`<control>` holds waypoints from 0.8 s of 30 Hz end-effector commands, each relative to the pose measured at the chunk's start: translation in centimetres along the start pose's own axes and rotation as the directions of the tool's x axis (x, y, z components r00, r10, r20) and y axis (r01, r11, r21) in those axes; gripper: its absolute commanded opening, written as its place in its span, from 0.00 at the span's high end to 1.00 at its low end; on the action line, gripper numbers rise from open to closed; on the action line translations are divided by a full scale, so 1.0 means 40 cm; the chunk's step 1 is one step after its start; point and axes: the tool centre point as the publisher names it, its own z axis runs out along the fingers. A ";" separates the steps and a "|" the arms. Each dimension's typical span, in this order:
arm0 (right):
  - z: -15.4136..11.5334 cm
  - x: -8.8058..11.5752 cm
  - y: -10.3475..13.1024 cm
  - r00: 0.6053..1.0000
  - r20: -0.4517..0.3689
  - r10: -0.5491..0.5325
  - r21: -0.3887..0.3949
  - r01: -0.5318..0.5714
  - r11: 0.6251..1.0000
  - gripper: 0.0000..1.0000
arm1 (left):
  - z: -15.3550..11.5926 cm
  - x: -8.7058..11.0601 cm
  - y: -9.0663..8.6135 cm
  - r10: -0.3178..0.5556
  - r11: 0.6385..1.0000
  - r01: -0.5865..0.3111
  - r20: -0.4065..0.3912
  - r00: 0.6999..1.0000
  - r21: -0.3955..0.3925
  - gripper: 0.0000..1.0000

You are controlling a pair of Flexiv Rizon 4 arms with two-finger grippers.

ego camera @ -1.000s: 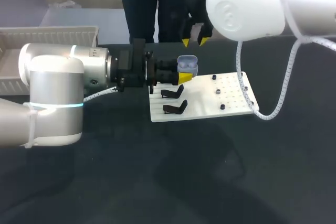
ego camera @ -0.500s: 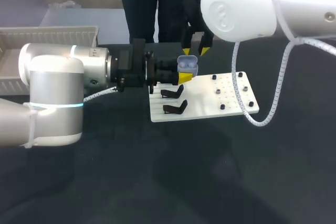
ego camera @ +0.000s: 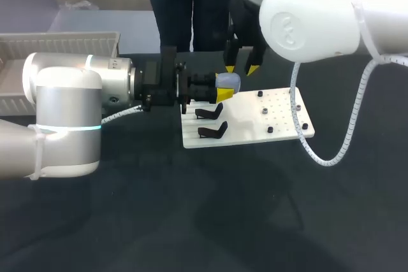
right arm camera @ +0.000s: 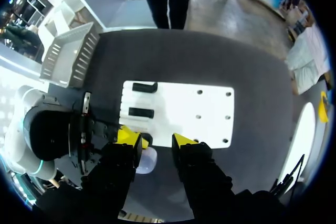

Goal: Pick up each earbud case from the left stands, insert the matching earbuds, close the lid, and place the case in the box.

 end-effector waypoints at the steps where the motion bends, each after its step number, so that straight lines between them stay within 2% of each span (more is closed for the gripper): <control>1: -0.009 0.003 -0.005 1.000 0.022 0.017 -0.008 -0.016 1.000 0.62 | 0.000 0.003 -0.003 0.004 1.000 -0.004 0.005 1.000 -0.006 1.00; 3: -0.029 0.003 -0.012 0.998 0.047 0.032 -0.021 -0.031 0.999 0.60 | 0.000 0.003 -0.003 0.004 1.000 -0.004 0.005 1.000 -0.006 1.00; 7: -0.091 0.012 -0.035 0.990 0.123 0.065 -0.050 -0.059 0.997 0.45 | 0.000 0.003 -0.003 0.004 1.000 -0.004 0.005 1.000 -0.006 1.00; 8: -0.108 0.017 -0.039 0.988 0.141 0.067 -0.061 -0.059 0.996 0.34 | -0.013 -0.008 0.002 0.015 1.000 -0.015 0.007 1.000 -0.010 1.00; 10: -0.137 0.029 -0.051 0.982 0.173 0.075 -0.075 -0.063 0.995 0.02 | -0.047 -0.029 0.013 0.039 0.999 -0.039 0.022 0.999 -0.030 1.00; 12: -0.157 0.041 -0.062 0.977 0.196 0.081 -0.081 -0.066 0.995 0.00 | -0.087 -0.049 0.025 0.061 0.996 -0.059 0.034 0.998 -0.061 1.00; 16: -0.180 0.070 -0.079 0.968 0.230 0.097 -0.080 -0.080 0.994 0.00 | -0.177 -0.096 0.047 0.118 0.986 -0.117 0.000 0.993 -0.121 1.00; 24: -0.170 0.135 -0.106 0.961 0.235 0.143 -0.078 -0.128 0.989 0.00 | -0.417 -0.135 0.111 0.172 0.927 -0.204 -0.127 0.977 -0.314 1.00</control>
